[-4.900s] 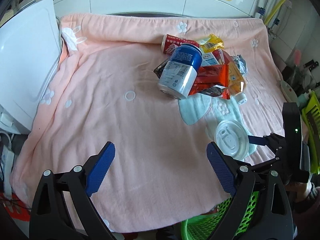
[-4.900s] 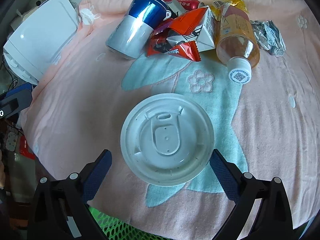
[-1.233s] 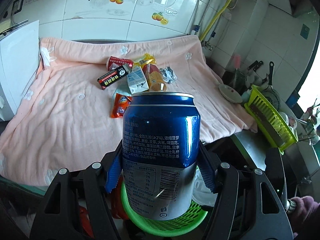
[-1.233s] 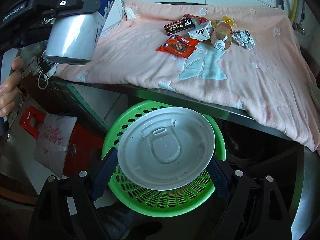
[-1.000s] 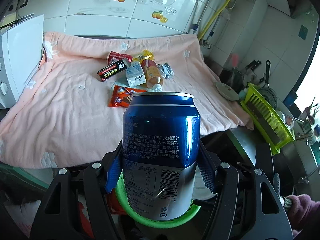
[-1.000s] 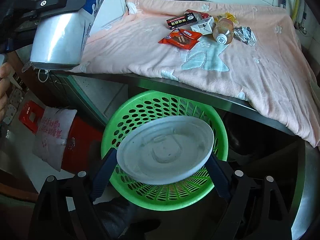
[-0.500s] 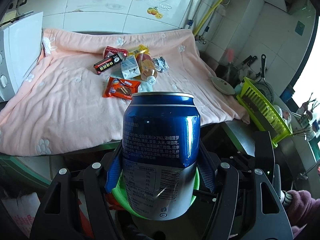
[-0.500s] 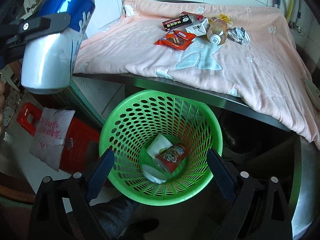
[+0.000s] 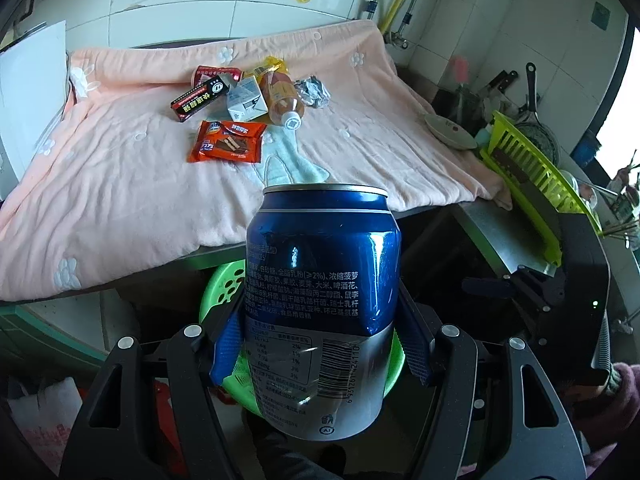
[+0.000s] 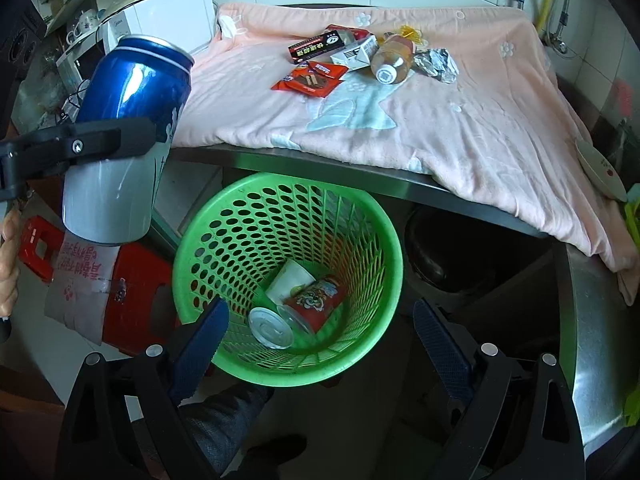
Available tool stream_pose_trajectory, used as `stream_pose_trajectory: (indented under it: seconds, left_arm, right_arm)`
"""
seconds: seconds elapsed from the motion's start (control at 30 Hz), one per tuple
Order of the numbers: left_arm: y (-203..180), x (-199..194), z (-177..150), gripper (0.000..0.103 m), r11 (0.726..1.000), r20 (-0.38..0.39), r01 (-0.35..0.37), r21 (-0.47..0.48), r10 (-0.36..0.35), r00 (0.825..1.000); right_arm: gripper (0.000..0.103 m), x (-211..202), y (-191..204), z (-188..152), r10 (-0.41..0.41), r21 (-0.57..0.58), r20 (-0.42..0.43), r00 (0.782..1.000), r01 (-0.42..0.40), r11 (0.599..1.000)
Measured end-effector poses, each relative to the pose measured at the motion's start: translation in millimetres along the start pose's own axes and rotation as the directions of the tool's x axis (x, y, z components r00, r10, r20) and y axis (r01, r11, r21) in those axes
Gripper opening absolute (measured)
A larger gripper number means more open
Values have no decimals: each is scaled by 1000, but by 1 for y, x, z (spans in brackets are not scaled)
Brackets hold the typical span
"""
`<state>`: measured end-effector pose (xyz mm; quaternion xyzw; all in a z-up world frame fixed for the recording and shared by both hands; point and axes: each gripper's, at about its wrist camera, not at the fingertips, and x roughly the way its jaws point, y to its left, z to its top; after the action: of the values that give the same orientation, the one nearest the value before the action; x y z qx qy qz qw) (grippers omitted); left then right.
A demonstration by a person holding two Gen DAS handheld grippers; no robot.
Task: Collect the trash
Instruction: 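Lower the blue can into the wastebasket and open the left tool, then move both tools back toward the remaining trash on the towel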
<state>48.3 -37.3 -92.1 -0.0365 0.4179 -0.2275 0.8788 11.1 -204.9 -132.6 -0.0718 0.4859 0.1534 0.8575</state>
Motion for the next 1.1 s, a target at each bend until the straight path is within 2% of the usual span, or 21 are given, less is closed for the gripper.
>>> stream_pose_trajectory:
  seconds: [0.2,0.37,0.5,0.67,0.87,0.97,1.1]
  left_arm:
    - [1,16,-4,66,999,-52,-33,-9,33,998]
    - [3,30,-9,67,999,-93,-35,-30,32,995]
    - [4,36,-12,73,999,-106,-33,-34,29,994]
    - [9,37,-12,74,998,-113,-31,-54,24,993]
    - [15,26,-5,78,996,-83,-62,-61,57,995]
    - [22,15,3,82,994,-49,-85,-71,82,995]
    - [36,7,14,83,989,-20,-109,-97,108,994]
  right_arm:
    - [90,-4,-1,-2,-27,6,4,1000,27,1000]
    - [90,-5,-5,-3,-33,24,5,999,33,999]
    - [90,-5,-8,-4,-37,35,2,999,37,999]
    - [90,-6,-11,-2,-34,45,6,999,34,998]
    - [90,-4,-11,7,-22,45,12,1000,21,999]
    - [90,-3,-12,18,-12,32,22,1000,11,999]
    - [90,2,-9,43,7,-5,35,999,-6,1000]
